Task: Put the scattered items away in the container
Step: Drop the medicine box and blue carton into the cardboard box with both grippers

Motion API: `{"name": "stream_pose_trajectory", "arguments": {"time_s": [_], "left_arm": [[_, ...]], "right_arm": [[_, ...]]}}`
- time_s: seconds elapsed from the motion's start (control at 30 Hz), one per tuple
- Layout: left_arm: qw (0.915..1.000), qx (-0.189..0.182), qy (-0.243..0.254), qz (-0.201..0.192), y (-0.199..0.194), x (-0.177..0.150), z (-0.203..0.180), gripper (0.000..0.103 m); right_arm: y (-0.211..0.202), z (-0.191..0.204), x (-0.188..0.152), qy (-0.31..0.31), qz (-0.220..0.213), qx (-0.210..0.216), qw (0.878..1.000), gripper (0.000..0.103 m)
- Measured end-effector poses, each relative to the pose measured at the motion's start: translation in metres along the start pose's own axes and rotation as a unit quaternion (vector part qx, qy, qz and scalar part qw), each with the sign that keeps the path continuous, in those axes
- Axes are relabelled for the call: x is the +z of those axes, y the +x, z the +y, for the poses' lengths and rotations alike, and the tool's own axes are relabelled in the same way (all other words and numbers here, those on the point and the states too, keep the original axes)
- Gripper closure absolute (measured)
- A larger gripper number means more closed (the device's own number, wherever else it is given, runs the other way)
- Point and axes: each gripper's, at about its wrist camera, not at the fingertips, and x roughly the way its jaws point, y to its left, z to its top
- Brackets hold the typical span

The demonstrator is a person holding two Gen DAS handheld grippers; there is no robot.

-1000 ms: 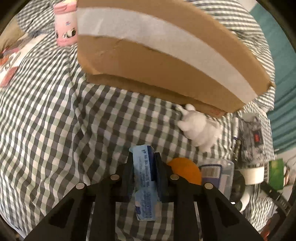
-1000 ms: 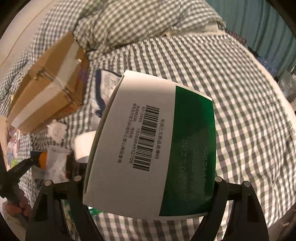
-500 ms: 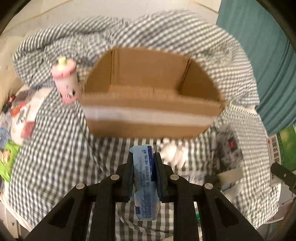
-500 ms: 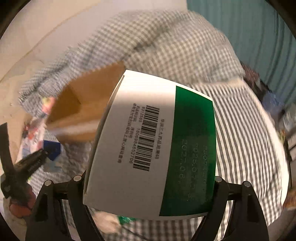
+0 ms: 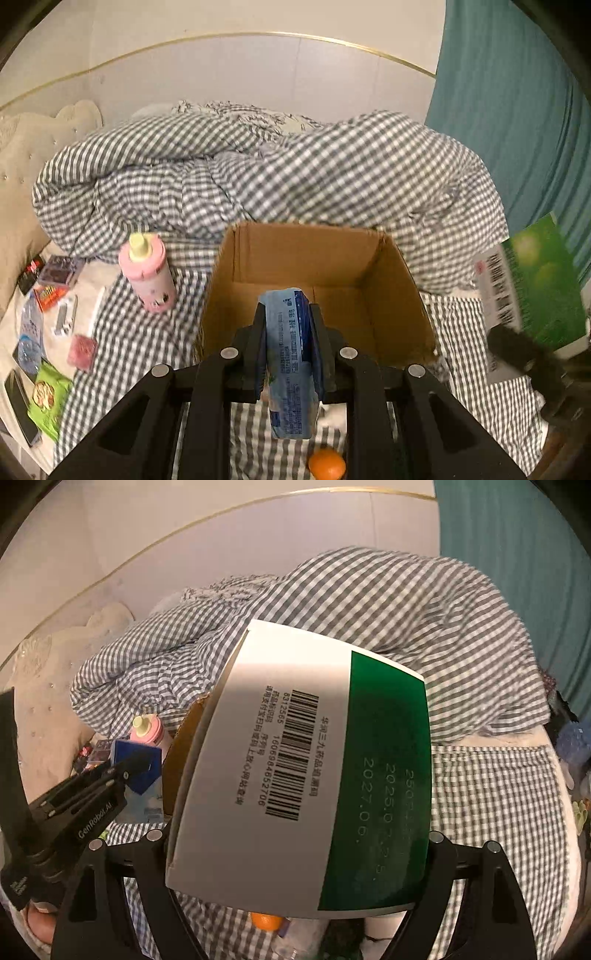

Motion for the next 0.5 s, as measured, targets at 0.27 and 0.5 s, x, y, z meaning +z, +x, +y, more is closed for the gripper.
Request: {"name": "stream_pose_trajectory", "arguments": {"time_s": [0.27, 0.5], "left_arm": [[0.9995, 0.022, 0.008, 0.021, 0.037, 0.007, 0.002, 0.083], [0.9958, 0.085, 0.025, 0.025, 0.06, 0.001, -0.004, 0.0]], "right_arm": [[0.045, -0.003, 0.005, 0.005, 0.03, -0.008, 1.0, 0.019], [0.058, -0.004, 0.005, -0.002, 0.02, -0.046, 0.999, 0.006]]}}
